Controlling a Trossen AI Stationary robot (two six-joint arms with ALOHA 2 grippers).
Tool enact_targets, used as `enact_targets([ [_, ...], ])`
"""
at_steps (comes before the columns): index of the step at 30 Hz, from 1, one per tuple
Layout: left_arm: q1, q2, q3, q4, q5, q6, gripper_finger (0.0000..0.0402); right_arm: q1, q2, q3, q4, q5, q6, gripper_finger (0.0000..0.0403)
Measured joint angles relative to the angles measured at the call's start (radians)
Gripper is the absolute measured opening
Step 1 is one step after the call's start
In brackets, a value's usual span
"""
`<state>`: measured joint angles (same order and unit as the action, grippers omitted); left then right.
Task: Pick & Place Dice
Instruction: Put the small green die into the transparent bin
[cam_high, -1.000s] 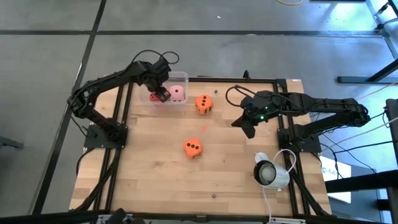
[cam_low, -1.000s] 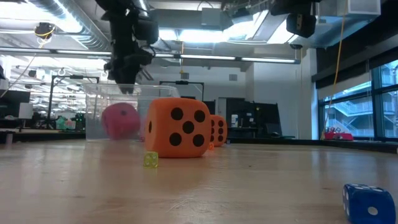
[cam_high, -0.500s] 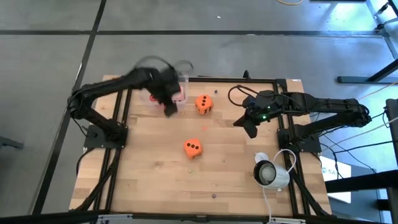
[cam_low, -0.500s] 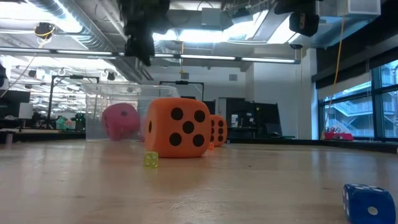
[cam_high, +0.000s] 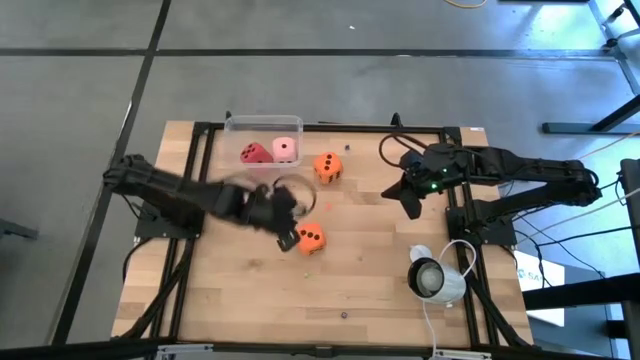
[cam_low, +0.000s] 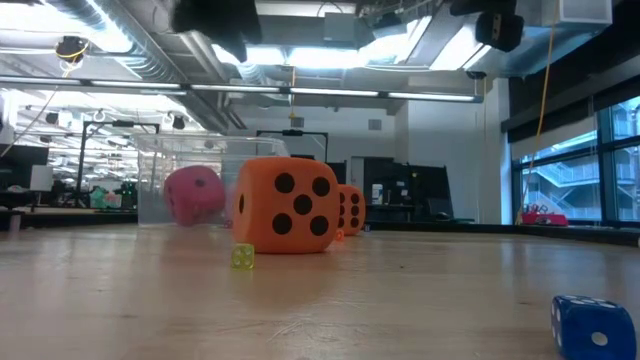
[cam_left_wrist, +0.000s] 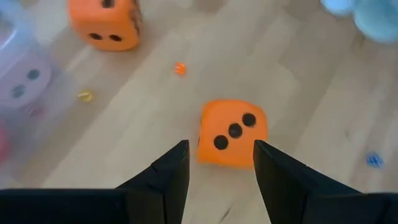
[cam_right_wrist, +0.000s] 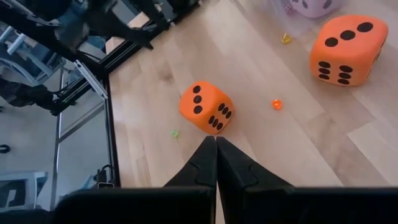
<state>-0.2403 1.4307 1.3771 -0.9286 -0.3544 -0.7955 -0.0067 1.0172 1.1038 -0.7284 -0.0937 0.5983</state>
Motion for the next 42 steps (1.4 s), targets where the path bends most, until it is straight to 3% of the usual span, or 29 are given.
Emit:
enact_targets([
  [6,-0.225,0.027,-0.087,0.051,-0.154,-0.344,0.0168,0.0,-0.013,0.0,0.0,0.0,-0.004,0.0],
  [9,-0.274,0.069,-0.118,0.115,-0.184,-0.396,0.0168,0.0,-0.013,0.0,-0.003,0.0,-0.005,0.0],
  [24,-0.295,0.368,-0.122,0.489,-0.115,-0.08,0.0168,0.0,-0.013,0.0,-0.003,0.0,-0.013,0.0],
  [30,-0.315,0.452,-0.122,0.509,-0.103,-0.004,0.0169,0.008,-0.012,0.0,-0.006,0.0,-0.057,0.0],
  [35,-0.31,0.47,-0.121,0.514,-0.13,-0.004,0.0169,0.022,-0.012,0.0,-0.006,0.013,-0.066,0.0],
  [42,-0.301,0.493,-0.127,0.507,-0.09,0.007,0.0169,0.035,-0.012,0.0,-0.006,0.034,-0.068,0.0],
])
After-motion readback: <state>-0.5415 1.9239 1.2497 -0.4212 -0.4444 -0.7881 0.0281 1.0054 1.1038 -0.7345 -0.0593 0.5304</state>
